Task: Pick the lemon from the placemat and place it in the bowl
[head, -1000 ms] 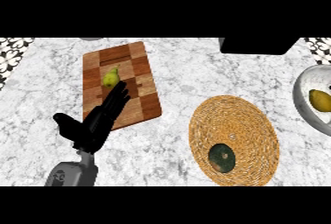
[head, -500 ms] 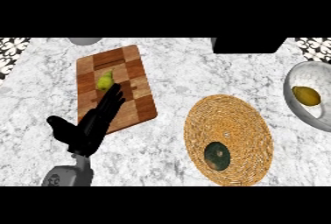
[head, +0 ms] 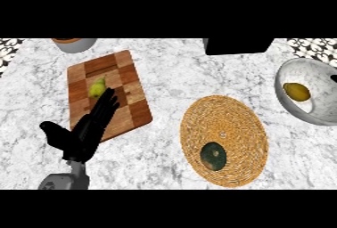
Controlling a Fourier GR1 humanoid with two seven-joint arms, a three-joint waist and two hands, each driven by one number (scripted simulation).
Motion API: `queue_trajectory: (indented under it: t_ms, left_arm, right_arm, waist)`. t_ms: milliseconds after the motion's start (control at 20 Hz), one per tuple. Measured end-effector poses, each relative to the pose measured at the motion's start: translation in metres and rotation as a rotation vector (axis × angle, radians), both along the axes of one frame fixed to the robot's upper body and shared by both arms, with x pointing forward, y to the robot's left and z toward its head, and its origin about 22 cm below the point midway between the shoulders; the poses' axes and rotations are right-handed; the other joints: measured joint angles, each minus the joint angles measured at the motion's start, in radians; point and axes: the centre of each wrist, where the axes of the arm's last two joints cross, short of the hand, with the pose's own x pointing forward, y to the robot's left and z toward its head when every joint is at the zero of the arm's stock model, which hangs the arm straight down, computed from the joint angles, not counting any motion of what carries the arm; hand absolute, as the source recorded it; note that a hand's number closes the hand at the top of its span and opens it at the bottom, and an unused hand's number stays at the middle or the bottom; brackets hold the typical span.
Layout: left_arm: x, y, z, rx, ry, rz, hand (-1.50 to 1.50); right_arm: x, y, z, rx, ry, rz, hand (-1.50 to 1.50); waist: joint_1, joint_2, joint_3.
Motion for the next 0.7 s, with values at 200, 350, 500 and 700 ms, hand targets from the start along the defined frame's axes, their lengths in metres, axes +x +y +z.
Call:
queue_trajectory:
  t_ms: [200,350,500,700]
  left_arm:
    - [-0.003,0.005,0.0,0.002,0.004,0.021,0.0]
    - [-0.004,0.008,-0.001,0.004,0.007,0.031,0.0]
    - [-0.007,0.012,-0.002,0.006,0.008,0.039,0.0]
    - [-0.011,0.016,-0.004,0.004,0.01,0.061,0.0]
  right_arm:
    - [-0.04,0.02,-0.02,-0.019,-0.052,0.05,-1.5]
    - [-0.077,0.034,-0.036,-0.037,-0.062,0.074,1.5]
    - [-0.118,0.039,-0.048,-0.059,-0.044,0.091,1.5]
    - [-0.171,0.043,-0.064,-0.053,0.006,0.119,1.5]
  waist:
    - [-0.023,-0.007,-0.002]
    - [-0.035,-0.008,-0.002]
    - [-0.043,-0.009,-0.001]
    - [-0.06,-0.01,0.001]
